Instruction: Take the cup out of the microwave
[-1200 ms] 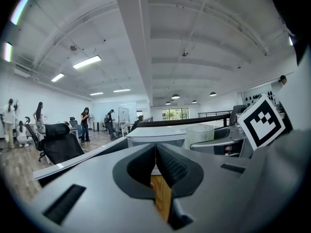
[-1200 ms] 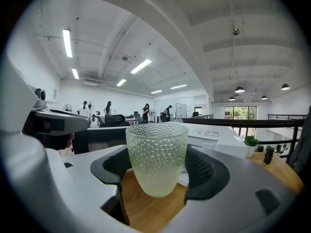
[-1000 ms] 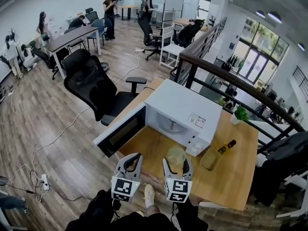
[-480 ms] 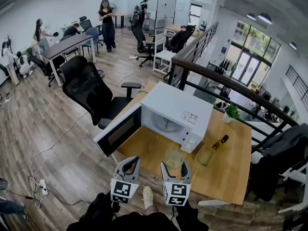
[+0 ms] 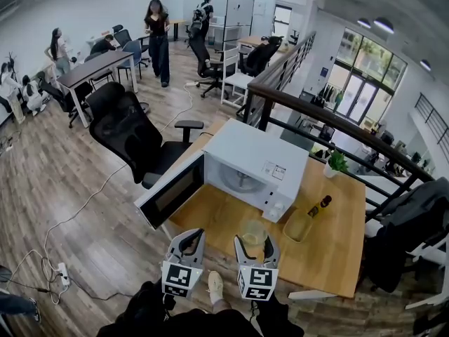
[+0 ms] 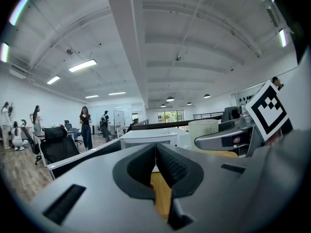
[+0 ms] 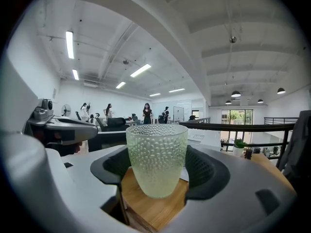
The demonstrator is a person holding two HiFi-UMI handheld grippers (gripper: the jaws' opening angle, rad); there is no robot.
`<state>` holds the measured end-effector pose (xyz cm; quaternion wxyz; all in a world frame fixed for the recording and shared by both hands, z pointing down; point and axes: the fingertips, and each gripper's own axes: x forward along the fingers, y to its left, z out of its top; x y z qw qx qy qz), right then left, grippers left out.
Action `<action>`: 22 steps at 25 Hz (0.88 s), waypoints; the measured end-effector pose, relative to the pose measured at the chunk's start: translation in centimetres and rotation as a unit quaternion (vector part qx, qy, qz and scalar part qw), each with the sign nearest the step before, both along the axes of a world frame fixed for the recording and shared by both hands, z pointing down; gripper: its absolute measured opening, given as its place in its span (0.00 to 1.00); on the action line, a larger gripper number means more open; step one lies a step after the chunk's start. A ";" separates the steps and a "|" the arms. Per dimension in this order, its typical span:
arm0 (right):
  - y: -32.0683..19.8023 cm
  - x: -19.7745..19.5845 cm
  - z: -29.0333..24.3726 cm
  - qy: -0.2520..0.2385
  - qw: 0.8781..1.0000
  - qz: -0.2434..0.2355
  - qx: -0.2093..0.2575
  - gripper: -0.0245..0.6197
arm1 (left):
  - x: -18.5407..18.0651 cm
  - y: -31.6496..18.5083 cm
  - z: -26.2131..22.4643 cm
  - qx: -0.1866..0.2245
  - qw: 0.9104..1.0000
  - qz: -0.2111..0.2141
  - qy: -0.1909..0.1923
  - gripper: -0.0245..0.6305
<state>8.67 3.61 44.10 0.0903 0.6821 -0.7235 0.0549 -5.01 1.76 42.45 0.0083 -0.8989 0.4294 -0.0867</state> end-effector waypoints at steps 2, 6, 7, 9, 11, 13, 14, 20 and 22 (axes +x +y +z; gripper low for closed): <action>-0.1 0.1 0.1 0.001 1.000 0.001 0.000 0.61 | 0.1 -0.1 0.1 0.000 1.000 -0.001 0.001 0.07; -0.2 0.3 0.2 0.002 1.000 -0.002 -0.002 0.61 | 0.3 -0.3 0.1 -0.001 1.000 -0.002 0.002 0.07; -0.2 0.3 0.2 0.002 1.000 -0.003 -0.002 0.61 | 0.3 -0.3 0.1 -0.001 1.000 -0.002 0.002 0.07; -0.3 0.3 0.3 0.001 1.000 -0.005 -0.002 0.61 | 0.4 -0.3 0.1 -0.001 1.000 -0.002 0.001 0.07; -0.3 0.4 0.3 0.001 1.000 -0.006 -0.002 0.61 | 0.5 -0.3 0.2 -0.001 1.000 -0.003 0.000 0.07; -0.4 0.5 0.4 0.000 1.000 -0.006 -0.001 0.61 | 0.6 -0.3 0.3 -0.001 1.000 -0.003 0.000 0.07; -0.4 0.6 0.5 0.000 1.000 -0.006 -0.001 0.61 | 0.6 -0.4 0.3 -0.002 1.000 -0.003 0.000 0.07; -0.6 0.6 0.5 0.000 1.000 -0.008 0.000 0.61 | 0.7 -0.5 0.5 -0.002 1.000 -0.005 -0.002 0.07; -0.6 0.5 0.6 -0.001 1.000 -0.010 0.002 0.61 | 0.7 -0.5 0.6 -0.002 1.000 -0.005 -0.002 0.07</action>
